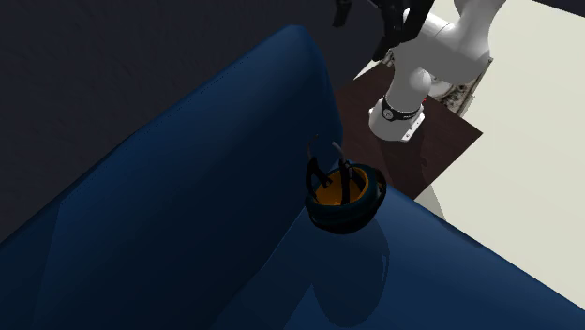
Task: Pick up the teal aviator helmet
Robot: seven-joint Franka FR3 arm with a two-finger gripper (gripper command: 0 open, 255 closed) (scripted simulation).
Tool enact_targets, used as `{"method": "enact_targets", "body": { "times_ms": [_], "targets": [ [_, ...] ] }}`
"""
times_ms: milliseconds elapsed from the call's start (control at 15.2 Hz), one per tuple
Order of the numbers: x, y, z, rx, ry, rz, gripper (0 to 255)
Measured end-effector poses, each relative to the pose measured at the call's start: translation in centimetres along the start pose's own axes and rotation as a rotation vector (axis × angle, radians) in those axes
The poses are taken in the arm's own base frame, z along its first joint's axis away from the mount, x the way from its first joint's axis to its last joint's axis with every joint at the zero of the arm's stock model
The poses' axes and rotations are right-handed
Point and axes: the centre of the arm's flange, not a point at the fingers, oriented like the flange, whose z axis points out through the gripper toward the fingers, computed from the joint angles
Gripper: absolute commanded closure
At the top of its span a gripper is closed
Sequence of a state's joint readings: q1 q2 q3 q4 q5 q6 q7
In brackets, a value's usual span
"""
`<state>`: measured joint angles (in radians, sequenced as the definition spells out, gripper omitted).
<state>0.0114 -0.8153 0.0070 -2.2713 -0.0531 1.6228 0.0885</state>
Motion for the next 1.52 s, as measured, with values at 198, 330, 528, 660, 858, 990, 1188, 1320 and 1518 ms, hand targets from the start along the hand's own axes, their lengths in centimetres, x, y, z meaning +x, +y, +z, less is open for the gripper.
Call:
{"method": "enact_targets", "body": {
  "times_ms": [198, 330, 528, 660, 858, 990, 1188, 1320, 1518],
  "targets": [
    [1.0, -1.1, 1.1, 0.005, -0.024, 0.015, 0],
    [2.6, -2.1, 2.4, 0.013, -0.060, 0.037, 0],
    [5.2, -4.3, 5.0, 0.027, -0.119, 0.074, 0],
    [6.8, -5.6, 7.1, 0.035, -0.160, 0.099, 0],
    [8.9, -8.1, 10.0, 0.048, -0.220, 0.136, 0],
    [10.7, -9.5, 11.8, 0.057, -0.260, 0.161, 0],
    [12.8, -11.7, 15.1, 0.071, -0.321, 0.199, 0],
    [14.0, -13.1, 17.5, 0.079, -0.361, 0.224, 0],
    [15.4, -14.3, 19.5, 0.088, -0.401, 0.248, 0]
  ]
}}
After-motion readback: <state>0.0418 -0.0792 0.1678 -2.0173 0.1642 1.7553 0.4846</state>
